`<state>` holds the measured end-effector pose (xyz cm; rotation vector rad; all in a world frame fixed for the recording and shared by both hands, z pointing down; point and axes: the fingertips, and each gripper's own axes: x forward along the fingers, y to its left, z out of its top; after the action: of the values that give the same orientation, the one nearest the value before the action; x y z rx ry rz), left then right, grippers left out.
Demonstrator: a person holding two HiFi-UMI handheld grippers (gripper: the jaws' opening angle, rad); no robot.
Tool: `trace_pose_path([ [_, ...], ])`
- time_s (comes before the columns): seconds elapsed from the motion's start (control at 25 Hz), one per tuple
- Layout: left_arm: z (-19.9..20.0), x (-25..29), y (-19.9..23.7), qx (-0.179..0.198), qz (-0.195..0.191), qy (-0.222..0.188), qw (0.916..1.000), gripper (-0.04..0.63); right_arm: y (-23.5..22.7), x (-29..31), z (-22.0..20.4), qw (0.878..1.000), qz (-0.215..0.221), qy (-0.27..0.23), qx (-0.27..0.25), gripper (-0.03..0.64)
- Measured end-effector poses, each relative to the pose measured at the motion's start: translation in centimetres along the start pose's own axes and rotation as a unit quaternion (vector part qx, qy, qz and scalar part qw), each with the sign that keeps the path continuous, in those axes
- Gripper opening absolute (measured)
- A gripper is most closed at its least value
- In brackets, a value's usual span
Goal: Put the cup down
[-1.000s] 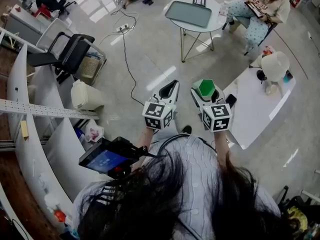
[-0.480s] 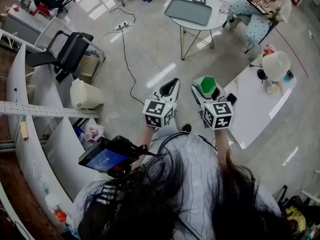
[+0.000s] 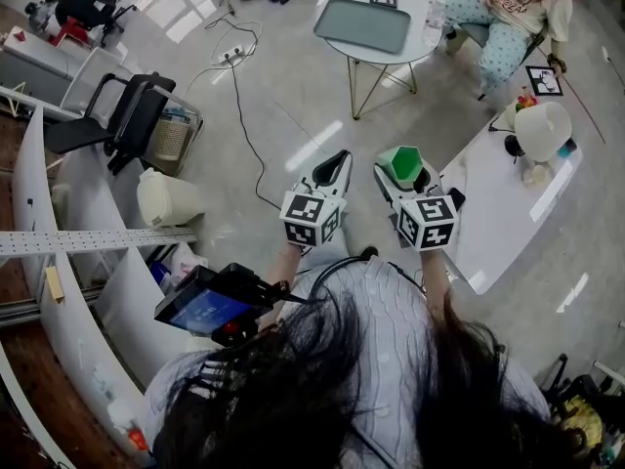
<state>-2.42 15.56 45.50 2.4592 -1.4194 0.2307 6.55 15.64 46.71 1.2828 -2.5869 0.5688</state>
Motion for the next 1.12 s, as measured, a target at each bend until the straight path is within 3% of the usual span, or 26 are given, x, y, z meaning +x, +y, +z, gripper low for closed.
trace_pose_path([
  [1.12,6.0,12.6,16.4,0.021,-0.089,0.031,0.9954,0.026,-3.1,17.8,6.9,0.996,-0.081,0.004,0.045,0.313],
])
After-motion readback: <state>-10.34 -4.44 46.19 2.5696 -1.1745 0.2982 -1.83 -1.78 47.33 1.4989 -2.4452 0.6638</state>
